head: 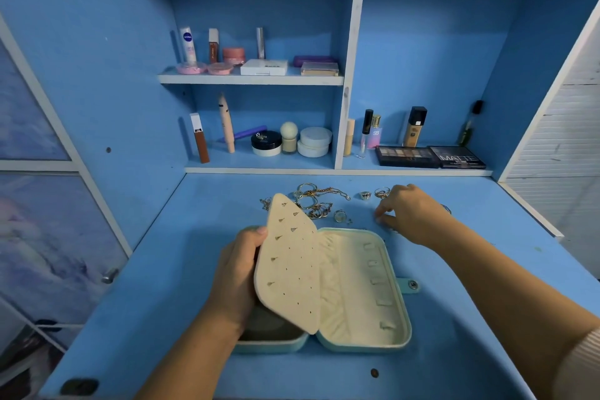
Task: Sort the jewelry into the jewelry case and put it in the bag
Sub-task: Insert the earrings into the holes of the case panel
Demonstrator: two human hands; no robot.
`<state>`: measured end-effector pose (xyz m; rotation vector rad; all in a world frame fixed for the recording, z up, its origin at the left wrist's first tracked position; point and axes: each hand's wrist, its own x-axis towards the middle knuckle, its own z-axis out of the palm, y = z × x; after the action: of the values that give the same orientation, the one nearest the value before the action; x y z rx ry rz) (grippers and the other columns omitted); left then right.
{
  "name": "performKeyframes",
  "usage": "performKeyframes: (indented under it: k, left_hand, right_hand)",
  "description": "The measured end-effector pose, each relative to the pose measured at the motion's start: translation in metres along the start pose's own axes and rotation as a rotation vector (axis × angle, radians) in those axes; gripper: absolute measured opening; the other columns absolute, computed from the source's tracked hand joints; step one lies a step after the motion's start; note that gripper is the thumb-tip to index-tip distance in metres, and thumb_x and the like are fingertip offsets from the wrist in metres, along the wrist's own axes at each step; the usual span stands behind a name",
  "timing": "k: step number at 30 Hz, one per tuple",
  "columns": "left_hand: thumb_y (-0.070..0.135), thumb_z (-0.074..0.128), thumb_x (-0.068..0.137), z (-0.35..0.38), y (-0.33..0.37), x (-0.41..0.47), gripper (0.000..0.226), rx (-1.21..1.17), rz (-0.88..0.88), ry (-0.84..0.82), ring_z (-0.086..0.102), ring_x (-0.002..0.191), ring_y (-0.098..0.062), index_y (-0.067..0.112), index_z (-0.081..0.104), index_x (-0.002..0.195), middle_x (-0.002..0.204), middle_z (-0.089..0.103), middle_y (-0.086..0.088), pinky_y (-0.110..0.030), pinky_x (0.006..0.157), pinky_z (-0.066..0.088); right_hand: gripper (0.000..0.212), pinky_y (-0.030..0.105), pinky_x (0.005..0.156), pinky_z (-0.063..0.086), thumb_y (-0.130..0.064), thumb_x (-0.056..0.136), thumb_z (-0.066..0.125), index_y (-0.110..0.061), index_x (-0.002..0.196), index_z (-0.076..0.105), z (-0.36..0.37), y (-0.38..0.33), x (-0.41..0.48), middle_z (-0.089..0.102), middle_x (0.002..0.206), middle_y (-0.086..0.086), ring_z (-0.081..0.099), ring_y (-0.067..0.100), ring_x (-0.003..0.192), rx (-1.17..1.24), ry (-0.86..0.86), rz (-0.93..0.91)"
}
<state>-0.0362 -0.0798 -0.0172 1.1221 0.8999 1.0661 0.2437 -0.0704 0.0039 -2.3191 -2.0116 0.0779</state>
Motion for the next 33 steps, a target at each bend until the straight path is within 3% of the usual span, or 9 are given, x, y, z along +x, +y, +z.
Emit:
performKeyframes:
  k: [5, 8, 11, 14, 18, 25, 28, 31, 33]
  left_hand:
    - [0.056, 0.054, 0.059, 0.000, -0.001, 0.001, 0.052, -0.014, -0.005, -0.008, 0.052, 0.073, -0.024, 0.008, 0.058, 0.077, 0.073, 0.059, -0.013, -0.040, 0.072, 0.039]
    - [0.057, 0.054, 0.062, 0.000, 0.001, 0.001, 0.064, -0.015, 0.005, -0.027, 0.049, 0.077, -0.026, -0.004, 0.051, 0.079, 0.077, 0.055, -0.018, -0.043, 0.073, 0.038]
    - [0.056, 0.054, 0.062, 0.001, 0.003, 0.000, 0.060, -0.016, 0.021, -0.013, 0.043, 0.072, -0.024, -0.002, 0.047, 0.076, 0.074, 0.047, -0.015, -0.041, 0.070, 0.034]
    - [0.056, 0.055, 0.063, 0.002, 0.002, 0.000, 0.064, -0.021, 0.017, 0.004, 0.033, 0.073, -0.025, -0.005, 0.039, 0.075, 0.075, 0.038, -0.012, -0.042, 0.069, 0.028]
    - [0.056, 0.057, 0.062, 0.001, 0.002, 0.000, 0.052, -0.041, -0.024, 0.008, 0.037, 0.077, -0.025, 0.007, 0.050, 0.080, 0.079, 0.042, -0.014, -0.043, 0.072, 0.030]
    - [0.057, 0.056, 0.064, 0.000, 0.004, 0.000, 0.056, -0.005, -0.016, -0.004, 0.038, 0.077, -0.027, 0.004, 0.050, 0.079, 0.080, 0.044, -0.015, -0.044, 0.072, 0.031]
    - [0.056, 0.054, 0.065, 0.001, 0.005, 0.000, 0.064, 0.017, 0.010, 0.006, 0.036, 0.073, -0.025, -0.006, 0.041, 0.076, 0.074, 0.041, -0.014, -0.043, 0.069, 0.030]
    - [0.056, 0.053, 0.062, 0.002, 0.005, 0.000, 0.062, 0.035, 0.016, 0.031, 0.035, 0.070, -0.023, -0.004, 0.042, 0.072, 0.070, 0.040, -0.013, -0.041, 0.066, 0.030]
    - [0.057, 0.055, 0.062, 0.000, 0.004, 0.001, 0.059, 0.024, 0.000, 0.026, 0.036, 0.072, -0.024, 0.000, 0.045, 0.073, 0.072, 0.041, -0.014, -0.042, 0.068, 0.030]
  right_hand:
    - [0.023, 0.034, 0.092, 0.045, -0.032, 0.096, 0.051, -0.026, 0.112, 0.067, 0.002, -0.003, 0.003, 0.055, 0.117, 0.002, 0.046, 0.022, 0.114, -0.035, -0.023, -0.002]
    - [0.020, 0.032, 0.087, 0.045, -0.028, 0.094, 0.056, -0.023, 0.108, 0.068, 0.001, -0.012, -0.005, 0.057, 0.113, 0.003, 0.050, 0.022, 0.106, 0.105, 0.160, -0.044]
    - [0.013, 0.012, 0.073, 0.039, -0.026, 0.090, 0.061, -0.024, 0.100, 0.069, -0.007, -0.045, -0.027, 0.059, 0.094, -0.009, 0.052, 0.005, 0.083, 0.408, 0.341, -0.189]
    - [0.011, 0.004, 0.067, 0.037, -0.023, 0.087, 0.066, -0.024, 0.097, 0.070, -0.011, -0.082, -0.047, 0.056, 0.082, -0.021, 0.053, 0.003, 0.079, 0.579, 0.322, -0.338]
    - [0.014, 0.009, 0.070, 0.042, -0.024, 0.087, 0.066, -0.021, 0.100, 0.070, -0.005, -0.101, -0.051, 0.060, 0.084, -0.017, 0.054, 0.004, 0.081, 0.653, 0.286, -0.393]
    - [0.004, 0.015, 0.067, 0.044, -0.017, 0.087, 0.065, -0.015, 0.088, 0.068, 0.003, -0.109, -0.047, 0.061, 0.081, -0.005, 0.053, 0.008, 0.072, 0.636, 0.316, -0.413]
    - [0.006, 0.028, 0.067, 0.049, -0.016, 0.086, 0.063, -0.011, 0.086, 0.067, 0.004, -0.111, -0.045, 0.060, 0.082, 0.000, 0.054, 0.011, 0.069, 0.586, 0.362, -0.440]
    - [0.009, 0.036, 0.066, 0.051, -0.017, 0.085, 0.061, -0.010, 0.085, 0.067, 0.003, -0.114, -0.045, 0.060, 0.082, 0.001, 0.056, 0.016, 0.069, 0.547, 0.387, -0.460]
    - [0.011, 0.035, 0.067, 0.051, -0.017, 0.086, 0.060, -0.009, 0.086, 0.067, 0.004, -0.115, -0.045, 0.061, 0.082, 0.002, 0.056, 0.016, 0.069, 0.539, 0.387, -0.470]
